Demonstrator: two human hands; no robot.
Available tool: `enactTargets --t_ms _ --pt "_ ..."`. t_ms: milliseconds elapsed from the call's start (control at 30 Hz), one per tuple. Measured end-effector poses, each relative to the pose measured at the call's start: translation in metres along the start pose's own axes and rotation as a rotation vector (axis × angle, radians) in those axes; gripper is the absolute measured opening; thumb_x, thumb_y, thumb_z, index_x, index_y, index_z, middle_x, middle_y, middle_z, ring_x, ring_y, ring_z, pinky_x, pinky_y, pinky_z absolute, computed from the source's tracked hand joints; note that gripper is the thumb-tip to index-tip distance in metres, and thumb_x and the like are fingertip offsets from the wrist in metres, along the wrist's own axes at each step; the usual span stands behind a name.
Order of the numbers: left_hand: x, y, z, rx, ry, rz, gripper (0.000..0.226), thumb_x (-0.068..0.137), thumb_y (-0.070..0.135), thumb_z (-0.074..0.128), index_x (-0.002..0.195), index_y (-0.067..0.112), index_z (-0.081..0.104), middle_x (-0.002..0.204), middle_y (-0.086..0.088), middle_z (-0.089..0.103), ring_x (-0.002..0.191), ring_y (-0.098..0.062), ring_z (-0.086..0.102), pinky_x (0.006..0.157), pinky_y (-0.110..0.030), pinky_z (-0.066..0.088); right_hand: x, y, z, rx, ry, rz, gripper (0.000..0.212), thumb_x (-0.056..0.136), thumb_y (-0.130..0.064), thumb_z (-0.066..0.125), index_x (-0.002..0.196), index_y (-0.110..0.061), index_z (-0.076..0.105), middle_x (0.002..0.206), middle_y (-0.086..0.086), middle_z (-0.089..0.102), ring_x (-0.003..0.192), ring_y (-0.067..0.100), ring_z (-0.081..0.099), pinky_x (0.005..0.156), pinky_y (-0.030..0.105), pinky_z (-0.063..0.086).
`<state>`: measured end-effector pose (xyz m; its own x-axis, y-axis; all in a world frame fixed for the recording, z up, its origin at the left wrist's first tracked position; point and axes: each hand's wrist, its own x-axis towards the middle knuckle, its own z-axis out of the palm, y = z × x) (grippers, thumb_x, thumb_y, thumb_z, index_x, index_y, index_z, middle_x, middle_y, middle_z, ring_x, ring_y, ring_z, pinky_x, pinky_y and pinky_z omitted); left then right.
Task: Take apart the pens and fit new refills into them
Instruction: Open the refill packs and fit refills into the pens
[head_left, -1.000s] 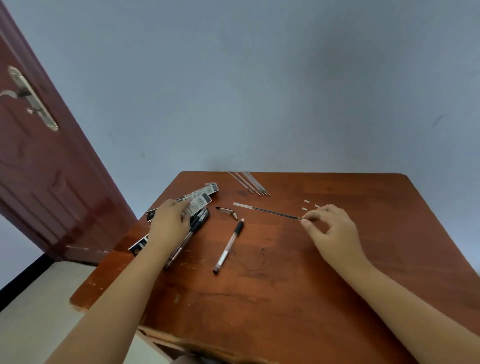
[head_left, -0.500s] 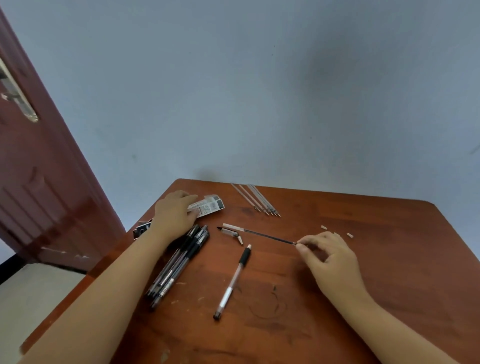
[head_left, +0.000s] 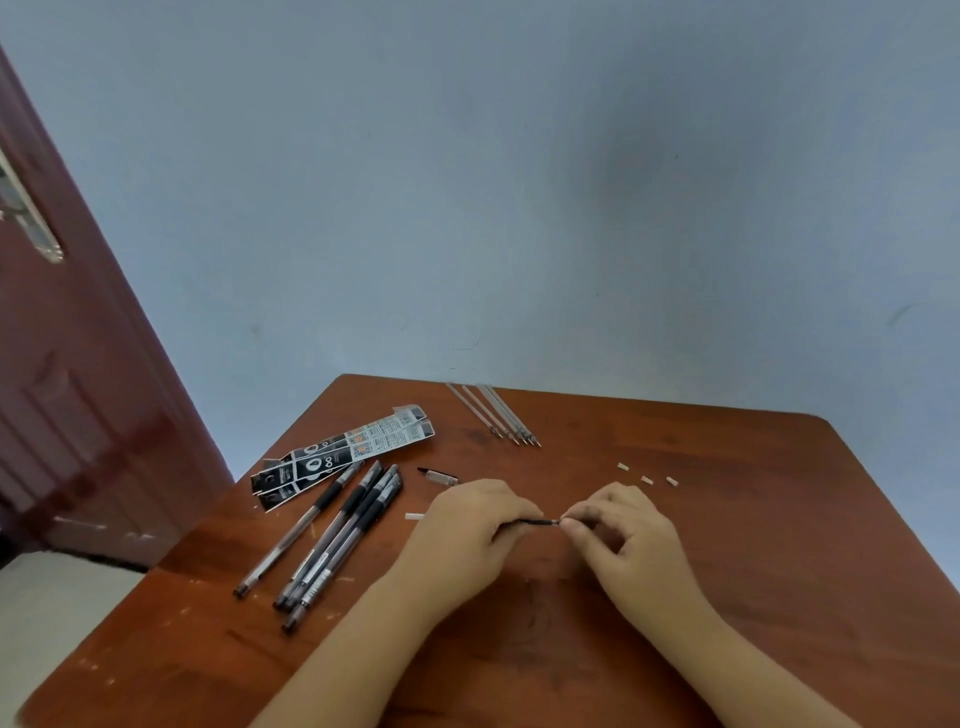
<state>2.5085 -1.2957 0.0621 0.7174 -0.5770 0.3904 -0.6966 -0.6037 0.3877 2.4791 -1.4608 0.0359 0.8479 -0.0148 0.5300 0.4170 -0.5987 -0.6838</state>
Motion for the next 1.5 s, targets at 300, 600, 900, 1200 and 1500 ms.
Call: enactTargets --t_ms 300,600,900,1200,1500 --pt "-0.008 -0.011 -0.012 -0.011 -0.059 -0.012 0.024 0.078 0.022 0.055 0.091 0.014 0.073 0.082 -0.001 0.07 0.084 -0.006 0.053 0.07 -0.006 0.037 0.001 -0.001 0.008 -0.058 -0.047 -0.198 0.027 0.074 -0.031 0.051 0.064 -0.011 0.066 0.065 -0.017 0.044 0.069 -0.006 0.039 0.07 0.004 0.033" --pt "-0.011 -0.009 -0.021 -0.121 -0.17 -0.062 0.016 0.085 0.011 0.06 0.097 0.014 0.071 0.084 0.005 0.064 0.07 0.01 0.047 0.069 -0.001 0.033 -0.004 -0.003 0.014 -0.107 -0.02 -0.343 0.019 0.078 -0.023 0.054 0.064 -0.011 0.061 0.073 -0.012 0.043 0.073 -0.002 0.038 0.068 0.018 0.036" --pt "-0.021 -0.032 -0.035 -0.003 0.066 -0.266 0.017 0.085 0.012 0.062 0.098 0.017 0.071 0.088 0.012 0.061 0.081 0.001 0.05 0.079 -0.014 0.036 0.016 0.026 -0.036 -0.312 0.173 0.013 0.006 0.07 -0.008 0.071 0.065 -0.009 0.067 0.067 -0.003 0.057 0.075 0.012 0.051 0.069 0.034 0.04" --pt "-0.015 -0.028 -0.02 0.046 0.231 -0.222 0.014 0.076 0.004 0.07 0.086 0.013 0.074 0.081 0.011 0.056 0.081 -0.007 0.05 0.072 -0.007 0.031 0.022 0.034 -0.031 -0.616 0.025 0.427 0.018 0.087 -0.033 0.052 0.093 -0.027 0.069 0.105 -0.01 0.057 0.108 0.016 0.038 0.083 0.033 0.02" --pt "-0.015 -0.027 -0.022 0.06 0.324 -0.271 0.014 0.074 0.005 0.072 0.087 0.011 0.074 0.082 -0.001 0.067 0.08 -0.012 0.049 0.071 -0.009 0.03 0.02 0.033 -0.031 -0.689 0.018 0.373 0.023 0.087 -0.037 0.051 0.104 -0.028 0.064 0.112 -0.011 0.058 0.107 0.014 0.04 0.075 0.028 0.018"
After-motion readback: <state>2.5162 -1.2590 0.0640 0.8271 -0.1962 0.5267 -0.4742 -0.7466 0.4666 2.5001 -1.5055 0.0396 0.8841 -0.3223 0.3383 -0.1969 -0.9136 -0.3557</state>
